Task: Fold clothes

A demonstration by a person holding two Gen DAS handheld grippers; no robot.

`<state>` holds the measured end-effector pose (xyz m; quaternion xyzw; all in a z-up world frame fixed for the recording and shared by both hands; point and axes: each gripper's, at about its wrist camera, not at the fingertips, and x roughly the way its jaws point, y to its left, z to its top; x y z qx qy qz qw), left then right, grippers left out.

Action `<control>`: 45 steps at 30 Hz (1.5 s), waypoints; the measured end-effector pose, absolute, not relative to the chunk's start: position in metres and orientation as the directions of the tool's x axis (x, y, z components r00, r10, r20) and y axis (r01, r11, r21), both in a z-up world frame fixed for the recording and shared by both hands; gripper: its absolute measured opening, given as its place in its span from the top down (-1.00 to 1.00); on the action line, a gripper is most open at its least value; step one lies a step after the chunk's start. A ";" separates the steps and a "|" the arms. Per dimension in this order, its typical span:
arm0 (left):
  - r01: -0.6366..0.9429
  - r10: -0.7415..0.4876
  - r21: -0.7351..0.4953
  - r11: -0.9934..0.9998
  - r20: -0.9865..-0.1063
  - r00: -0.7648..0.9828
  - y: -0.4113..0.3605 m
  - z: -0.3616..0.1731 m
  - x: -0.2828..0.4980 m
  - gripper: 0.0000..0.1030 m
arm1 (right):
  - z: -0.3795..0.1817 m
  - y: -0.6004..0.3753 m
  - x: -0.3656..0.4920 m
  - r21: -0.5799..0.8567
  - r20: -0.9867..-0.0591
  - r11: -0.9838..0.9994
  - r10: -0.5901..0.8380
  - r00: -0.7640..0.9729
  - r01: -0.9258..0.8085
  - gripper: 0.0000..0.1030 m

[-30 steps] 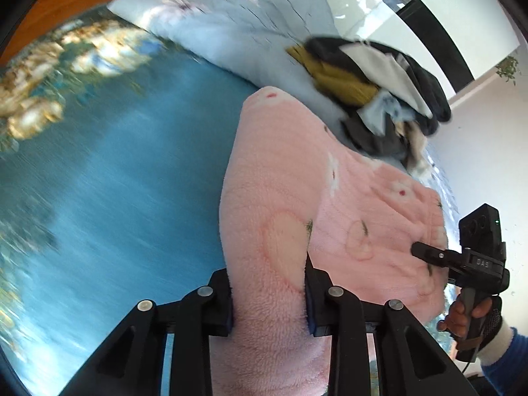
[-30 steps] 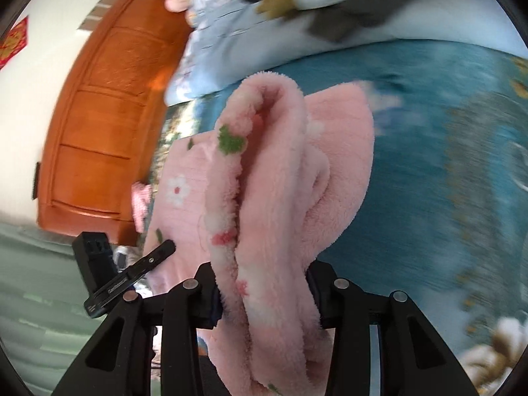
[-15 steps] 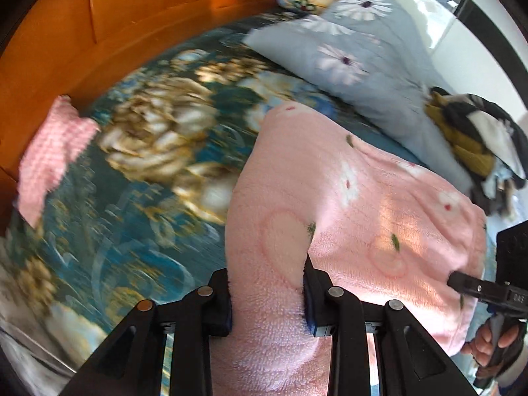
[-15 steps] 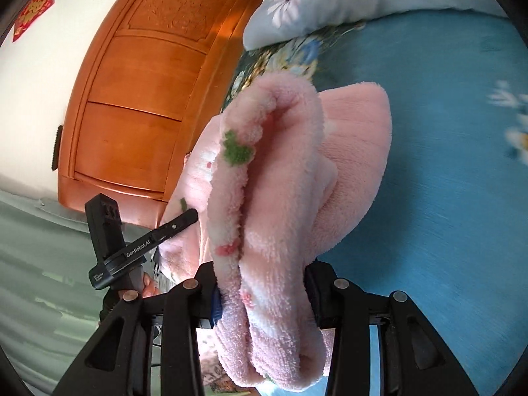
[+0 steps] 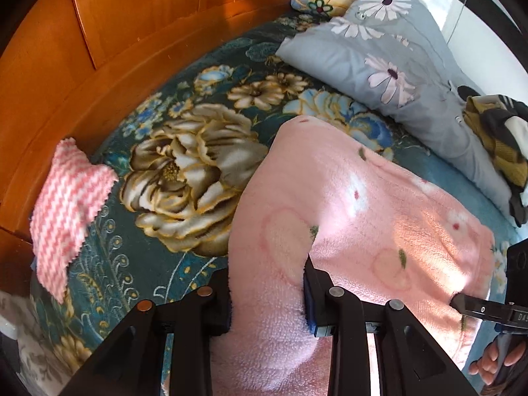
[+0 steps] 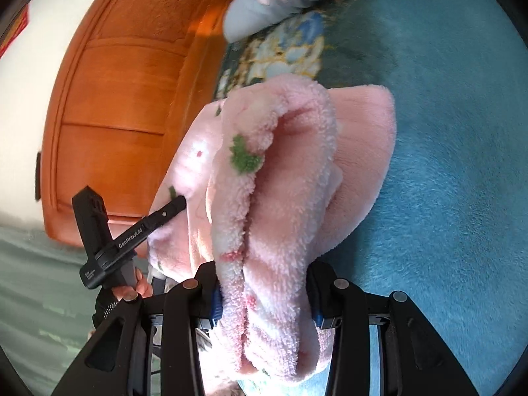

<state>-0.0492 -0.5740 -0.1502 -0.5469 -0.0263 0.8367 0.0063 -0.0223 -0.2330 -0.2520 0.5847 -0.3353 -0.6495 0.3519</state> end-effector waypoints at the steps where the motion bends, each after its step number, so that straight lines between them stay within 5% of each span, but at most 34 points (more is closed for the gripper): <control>1: 0.018 0.034 -0.044 -0.999 -0.917 -0.398 -0.575 -0.155 -0.051 0.34 | -0.257 -0.234 -0.022 0.842 -0.533 -0.536 -0.844 -0.066 0.057 0.19; 14: 0.128 0.070 -0.134 -0.983 -0.908 -0.413 -0.600 -0.181 -0.034 -0.13 | -0.276 -0.231 -0.025 0.843 -0.536 -0.537 -0.842 -0.059 0.021 0.11; 22: 0.222 0.004 -0.114 -0.968 -0.897 -0.441 -0.617 -0.160 -0.010 -0.18 | -0.268 -0.207 -0.020 0.842 -0.537 -0.539 -0.841 -0.064 0.017 0.09; 28: 0.286 -0.039 -0.122 -0.951 -0.866 -0.498 -0.613 -0.142 0.022 -0.18 | -0.227 -0.177 -0.023 0.722 -0.656 -0.669 -0.743 -0.135 0.173 0.09; 36: 0.215 -0.027 -0.091 -0.972 -0.870 -0.492 -0.572 -0.150 0.026 -0.18 | -0.171 -0.245 -0.033 0.638 -0.644 -0.628 -0.753 -0.140 0.445 0.09; 45: 0.250 -0.039 -0.083 -0.965 -0.894 -0.446 -0.587 -0.197 0.033 -0.20 | -0.206 -0.249 -0.031 0.538 -0.713 -0.693 -0.678 -0.179 0.479 0.10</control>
